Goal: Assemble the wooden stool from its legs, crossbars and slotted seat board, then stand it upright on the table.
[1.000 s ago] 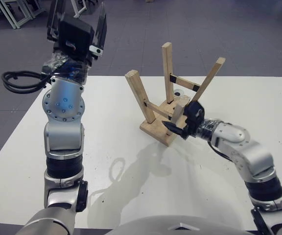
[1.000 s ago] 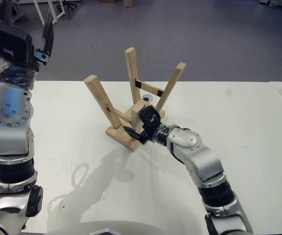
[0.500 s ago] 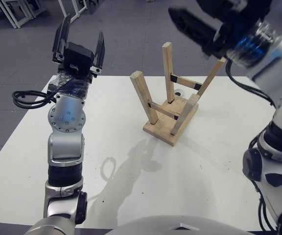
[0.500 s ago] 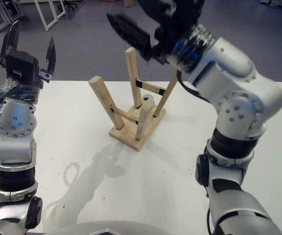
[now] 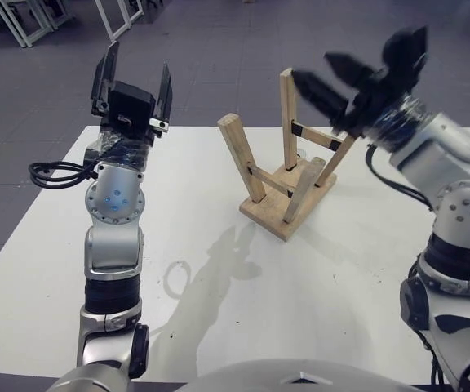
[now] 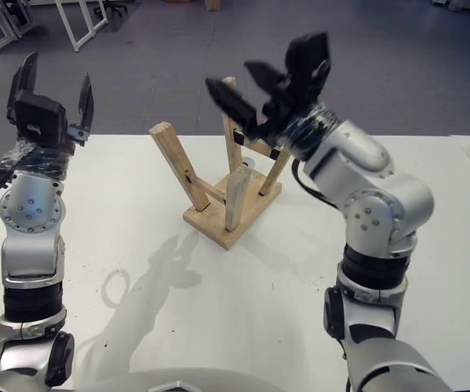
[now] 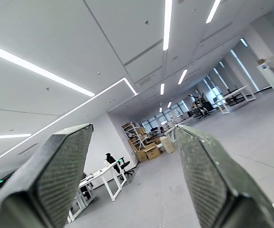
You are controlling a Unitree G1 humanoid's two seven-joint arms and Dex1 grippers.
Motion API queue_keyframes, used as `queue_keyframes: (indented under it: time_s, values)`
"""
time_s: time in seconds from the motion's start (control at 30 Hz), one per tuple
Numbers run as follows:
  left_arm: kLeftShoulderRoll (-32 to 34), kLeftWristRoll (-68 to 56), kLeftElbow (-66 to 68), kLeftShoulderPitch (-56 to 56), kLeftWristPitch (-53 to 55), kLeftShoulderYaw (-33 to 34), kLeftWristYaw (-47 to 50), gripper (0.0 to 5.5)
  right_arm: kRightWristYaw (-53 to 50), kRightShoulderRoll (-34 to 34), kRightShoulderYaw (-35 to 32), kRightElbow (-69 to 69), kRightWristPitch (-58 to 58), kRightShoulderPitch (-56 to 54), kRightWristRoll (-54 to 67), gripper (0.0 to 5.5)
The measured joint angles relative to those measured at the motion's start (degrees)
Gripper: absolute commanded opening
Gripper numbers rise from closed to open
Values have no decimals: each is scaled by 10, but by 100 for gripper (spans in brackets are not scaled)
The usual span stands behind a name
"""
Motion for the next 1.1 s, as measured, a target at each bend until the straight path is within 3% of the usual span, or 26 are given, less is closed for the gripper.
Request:
queue_keyframes:
  time_s: [0.2, 0.37, 0.6, 0.7, 0.9, 1.1]
  values:
    - [-5, -20, -4, 25, -3, 64, 31, 318, 68, -141, 111, 77, -117, 167, -208, 401]
    - [3, -28, -1, 31, -5, 77, 31, 318, 122, -129, 178, 78, -224, 211, -265, 401]
    - [5, -43, 13, 35, -5, 69, 18, 318, 191, -93, 221, -98, -222, 246, -196, 401]
    - [20, -81, 30, 37, -5, 68, -30, 318, 198, -115, 187, -102, -194, 240, -181, 401]
    - [71, -390, 73, 11, 89, 88, -309, 318, 182, -121, 22, -136, -86, 85, 111, 401]
    - [168, -494, 188, -35, 160, 82, -544, 318, 273, -206, -10, -19, -67, 71, 123, 401]
